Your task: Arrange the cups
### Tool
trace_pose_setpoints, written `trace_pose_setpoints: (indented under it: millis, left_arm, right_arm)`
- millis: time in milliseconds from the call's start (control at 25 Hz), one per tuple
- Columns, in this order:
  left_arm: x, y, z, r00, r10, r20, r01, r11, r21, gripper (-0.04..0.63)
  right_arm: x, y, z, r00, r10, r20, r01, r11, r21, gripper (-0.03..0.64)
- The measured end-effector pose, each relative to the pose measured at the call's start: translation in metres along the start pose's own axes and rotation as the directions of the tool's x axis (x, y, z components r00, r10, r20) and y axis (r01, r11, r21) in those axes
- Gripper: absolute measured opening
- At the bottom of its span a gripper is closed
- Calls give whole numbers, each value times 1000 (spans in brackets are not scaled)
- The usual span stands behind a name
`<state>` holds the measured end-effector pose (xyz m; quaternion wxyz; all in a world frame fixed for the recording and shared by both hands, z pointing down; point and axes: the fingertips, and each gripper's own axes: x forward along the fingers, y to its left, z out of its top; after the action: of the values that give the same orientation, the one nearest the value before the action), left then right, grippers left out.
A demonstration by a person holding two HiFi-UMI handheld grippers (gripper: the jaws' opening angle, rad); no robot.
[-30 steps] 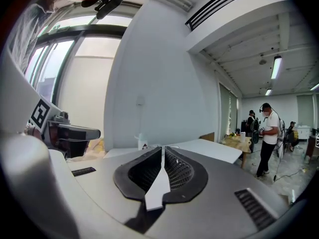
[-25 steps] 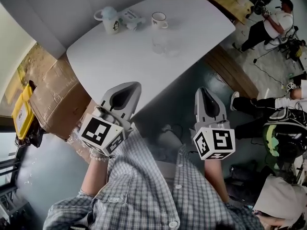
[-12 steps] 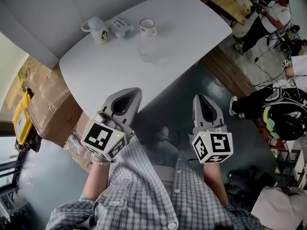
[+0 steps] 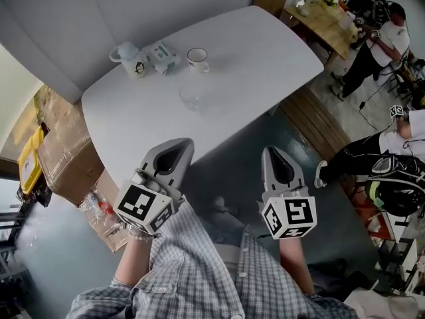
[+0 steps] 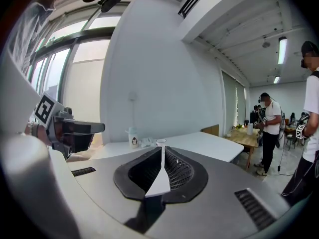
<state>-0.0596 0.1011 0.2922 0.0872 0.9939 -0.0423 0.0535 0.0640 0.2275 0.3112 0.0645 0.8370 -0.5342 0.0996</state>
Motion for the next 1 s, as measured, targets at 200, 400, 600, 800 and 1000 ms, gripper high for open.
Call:
trace_pose_setpoints:
  millis: [200, 400, 600, 800, 1000]
  left_arm:
    - [14, 0, -6, 999, 50, -16, -50, 999, -6, 9]
    - [29, 5, -13, 997, 54, -49, -55, 998, -8, 9]
    - [58, 11, -12, 997, 27, -68, -27, 1000, 4, 9]
    - [85, 26, -7, 998, 17, -66, -16, 1000, 18, 9]
    - [95, 62, -2, 996, 43, -72, -41, 999, 32, 9]
  right_arm:
    - [3, -27, -11, 1000, 5, -19, -5, 1000, 19, 34]
    - [10, -37, -25, 999, 3, -40, -1, 999, 54, 34]
    - [20, -50, -26, 998, 0, -62, 3, 999, 49, 34]
    - [47, -60, -15, 997, 19, -73, -18, 1000, 13, 34]
    - [98, -50, 3, 996, 64, -66, -65, 998, -10, 34]
